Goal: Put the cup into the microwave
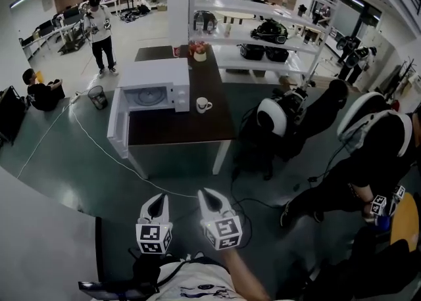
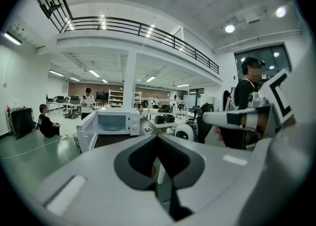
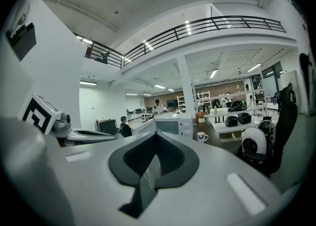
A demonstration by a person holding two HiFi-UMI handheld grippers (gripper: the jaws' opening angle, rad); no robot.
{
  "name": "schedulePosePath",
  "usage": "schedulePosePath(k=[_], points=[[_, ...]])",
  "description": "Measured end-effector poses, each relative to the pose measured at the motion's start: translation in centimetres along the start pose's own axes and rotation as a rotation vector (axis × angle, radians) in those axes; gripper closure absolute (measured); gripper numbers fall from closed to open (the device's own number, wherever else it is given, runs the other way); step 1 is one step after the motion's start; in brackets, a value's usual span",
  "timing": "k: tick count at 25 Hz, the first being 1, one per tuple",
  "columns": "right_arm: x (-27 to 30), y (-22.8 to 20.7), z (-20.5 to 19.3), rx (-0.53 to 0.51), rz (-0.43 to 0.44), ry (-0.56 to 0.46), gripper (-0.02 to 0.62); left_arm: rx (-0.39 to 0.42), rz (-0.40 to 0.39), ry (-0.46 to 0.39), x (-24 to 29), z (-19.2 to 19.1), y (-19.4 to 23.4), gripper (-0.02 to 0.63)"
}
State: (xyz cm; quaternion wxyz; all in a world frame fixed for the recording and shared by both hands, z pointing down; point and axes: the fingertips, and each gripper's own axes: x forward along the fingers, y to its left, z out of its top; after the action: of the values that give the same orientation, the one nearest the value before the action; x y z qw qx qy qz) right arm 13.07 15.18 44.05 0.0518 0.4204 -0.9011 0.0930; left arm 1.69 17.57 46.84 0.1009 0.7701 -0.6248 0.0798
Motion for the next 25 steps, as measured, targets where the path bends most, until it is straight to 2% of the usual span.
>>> schedulePosePath(k=[6,10,19,25], points=[[1.2,0.8,0.0,0.012,0.046,0.012,0.594,-0.001,0.019,0.031,-0.2,-0.7,0.3,0.607],[2.8,1.0,0.1,0.004,0.045,0.019,0.594,-0.014,0.005,0.029,1.2,-0.7,1.2,0.607],[8.2,1.5,1.2,-0.018,0.015,0.034,0.594,-0.030,-0.044,-0.026,5.7,1.9,5.3,0.607],[11.9,2.5,0.9,-0.018,0.019,0.059,0.594,-0.055,-0.051,-0.003,6.8,1.4,8.6,0.606]])
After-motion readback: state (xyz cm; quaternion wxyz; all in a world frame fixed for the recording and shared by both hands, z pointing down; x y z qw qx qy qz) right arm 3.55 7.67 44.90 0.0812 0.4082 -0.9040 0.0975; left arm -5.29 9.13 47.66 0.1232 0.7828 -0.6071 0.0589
